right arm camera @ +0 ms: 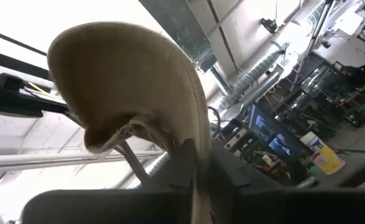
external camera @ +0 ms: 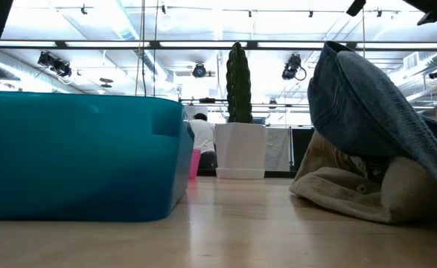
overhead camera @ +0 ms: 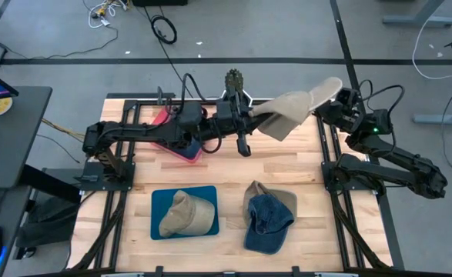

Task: Pick & Place hat
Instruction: Put the top brown cap into the blue bin

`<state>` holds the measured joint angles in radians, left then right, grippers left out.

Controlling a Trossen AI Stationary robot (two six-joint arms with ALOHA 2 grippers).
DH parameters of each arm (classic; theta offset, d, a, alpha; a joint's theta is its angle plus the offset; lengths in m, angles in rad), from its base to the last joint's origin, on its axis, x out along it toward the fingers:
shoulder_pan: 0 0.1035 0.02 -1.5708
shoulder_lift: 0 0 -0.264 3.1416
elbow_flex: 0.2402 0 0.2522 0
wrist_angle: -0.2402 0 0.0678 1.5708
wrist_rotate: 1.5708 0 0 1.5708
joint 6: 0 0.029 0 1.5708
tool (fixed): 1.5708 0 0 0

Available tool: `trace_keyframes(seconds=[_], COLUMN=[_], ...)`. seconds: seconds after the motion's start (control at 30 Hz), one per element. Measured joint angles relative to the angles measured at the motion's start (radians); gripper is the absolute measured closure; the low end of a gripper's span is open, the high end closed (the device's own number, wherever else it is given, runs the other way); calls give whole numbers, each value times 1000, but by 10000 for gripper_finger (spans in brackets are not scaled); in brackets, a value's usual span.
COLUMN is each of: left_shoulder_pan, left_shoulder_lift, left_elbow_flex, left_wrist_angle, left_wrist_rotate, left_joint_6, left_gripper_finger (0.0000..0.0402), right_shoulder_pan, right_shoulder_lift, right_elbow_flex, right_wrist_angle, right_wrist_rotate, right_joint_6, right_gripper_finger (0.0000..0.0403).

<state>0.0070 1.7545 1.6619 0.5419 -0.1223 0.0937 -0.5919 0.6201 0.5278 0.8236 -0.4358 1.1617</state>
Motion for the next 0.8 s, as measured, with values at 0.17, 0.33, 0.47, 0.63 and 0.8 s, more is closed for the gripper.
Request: trace_keyframes(seconds=[0.17,0.33,0.47,0.63,0.8], left_shoulder_pan=[-2,1,1,-4,-36], left_shoulder_lift=[-39,-99,-159,-244,-332], left_elbow_flex=[0,0,0,0,0], left_wrist_angle=[-75,-189,-311,-479,-662], left_wrist_rotate=[-9,-12,-15,-16,-16], left_joint_6=[80,179,263,313,319], left_gripper_finger=[386,386,386,386,386], right_shoulder_pan=[0,0,0,0,0], right_shoulder_lift=[-6,-22,-26,-26,-25], right_elbow_flex=[0,0,0,0,0], right_wrist_angle=[6,11,8,-2,-60], right_wrist_rotate=[-3,-71,-153,-237,-238], right_joint_6=[-40,-48,-16,34,31], right_gripper_finger=[288,194,135,100,100])
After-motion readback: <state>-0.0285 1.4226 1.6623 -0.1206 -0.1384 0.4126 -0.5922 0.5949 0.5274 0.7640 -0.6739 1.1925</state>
